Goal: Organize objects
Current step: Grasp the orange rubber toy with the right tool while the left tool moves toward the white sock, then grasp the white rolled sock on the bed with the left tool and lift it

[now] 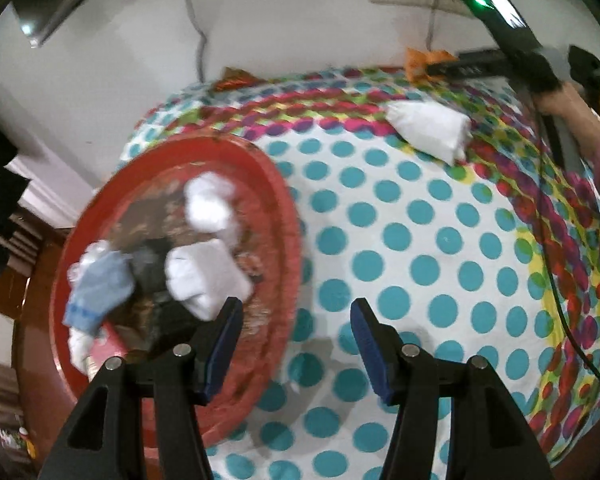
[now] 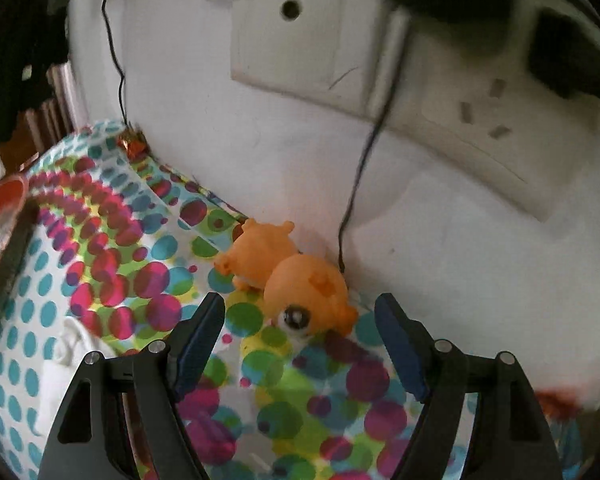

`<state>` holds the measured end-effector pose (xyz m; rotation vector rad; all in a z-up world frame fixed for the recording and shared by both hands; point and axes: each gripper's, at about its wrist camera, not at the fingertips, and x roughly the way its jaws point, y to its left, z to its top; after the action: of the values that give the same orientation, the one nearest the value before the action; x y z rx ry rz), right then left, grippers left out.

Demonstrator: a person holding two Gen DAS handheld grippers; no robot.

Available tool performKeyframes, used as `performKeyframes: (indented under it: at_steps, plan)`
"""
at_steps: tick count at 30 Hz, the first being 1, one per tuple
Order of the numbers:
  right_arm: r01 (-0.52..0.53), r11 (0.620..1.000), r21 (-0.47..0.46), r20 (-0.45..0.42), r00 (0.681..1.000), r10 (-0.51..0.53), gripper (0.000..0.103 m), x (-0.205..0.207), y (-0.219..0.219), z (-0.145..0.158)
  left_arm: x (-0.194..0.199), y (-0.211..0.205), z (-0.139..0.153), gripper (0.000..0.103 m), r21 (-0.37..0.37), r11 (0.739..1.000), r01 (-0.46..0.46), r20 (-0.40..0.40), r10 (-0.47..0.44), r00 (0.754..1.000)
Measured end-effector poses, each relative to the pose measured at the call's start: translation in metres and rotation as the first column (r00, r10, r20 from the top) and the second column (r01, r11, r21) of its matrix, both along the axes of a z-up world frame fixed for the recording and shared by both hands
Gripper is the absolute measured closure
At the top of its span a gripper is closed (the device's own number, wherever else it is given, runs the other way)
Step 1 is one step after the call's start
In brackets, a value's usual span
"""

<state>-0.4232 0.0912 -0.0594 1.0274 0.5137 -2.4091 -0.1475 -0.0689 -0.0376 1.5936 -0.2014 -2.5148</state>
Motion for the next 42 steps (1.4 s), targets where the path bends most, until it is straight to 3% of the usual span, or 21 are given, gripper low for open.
performKeyframes:
  at_steps: [1,5,6,16,29,36,42]
  plan:
    - [-0.015,1.0,0.016,0.0,1.0,0.015,0.031,-0.002,-0.004,-0.003,-0.001,0.002,-0.001,0.046,-0.004,1.0,0.004,0.002,-0.004,1.0]
    - [0.0,0.999,0.038,0.024,1.0,-0.001,0.058,-0.008,-0.013,-0.014,-0.007,0.012,-0.01,0.046,-0.011,0.999,0.038,0.021,-0.037,0.999]
    - [0.01,1.0,0.019,0.034,0.999,-0.011,0.06,-0.007,-0.011,-0.016,-0.008,0.013,-0.012,0.045,-0.017,0.999,0.041,0.03,-0.04,0.999]
    - [0.146,0.986,-0.084,0.052,0.988,-0.142,0.062,0.049,0.021,-0.012,-0.008,0.015,-0.018,0.045,-0.057,0.998,0.003,0.019,-0.002,1.0]
    - [0.281,0.947,-0.156,0.082,0.959,-0.271,0.062,0.148,0.091,-0.012,-0.005,0.037,-0.019,0.036,-0.113,0.992,-0.054,-0.048,0.049,0.998]
    - [0.292,0.934,-0.206,0.113,0.955,-0.274,0.062,0.16,0.11,-0.012,-0.028,0.071,-0.014,0.036,-0.009,1.0,0.026,-0.091,-0.027,0.995]
    - [0.291,0.939,-0.183,0.11,0.955,-0.274,0.062,0.159,0.105,-0.013,-0.073,0.066,-0.01,0.036,0.192,0.981,-0.021,-0.11,0.042,0.993]
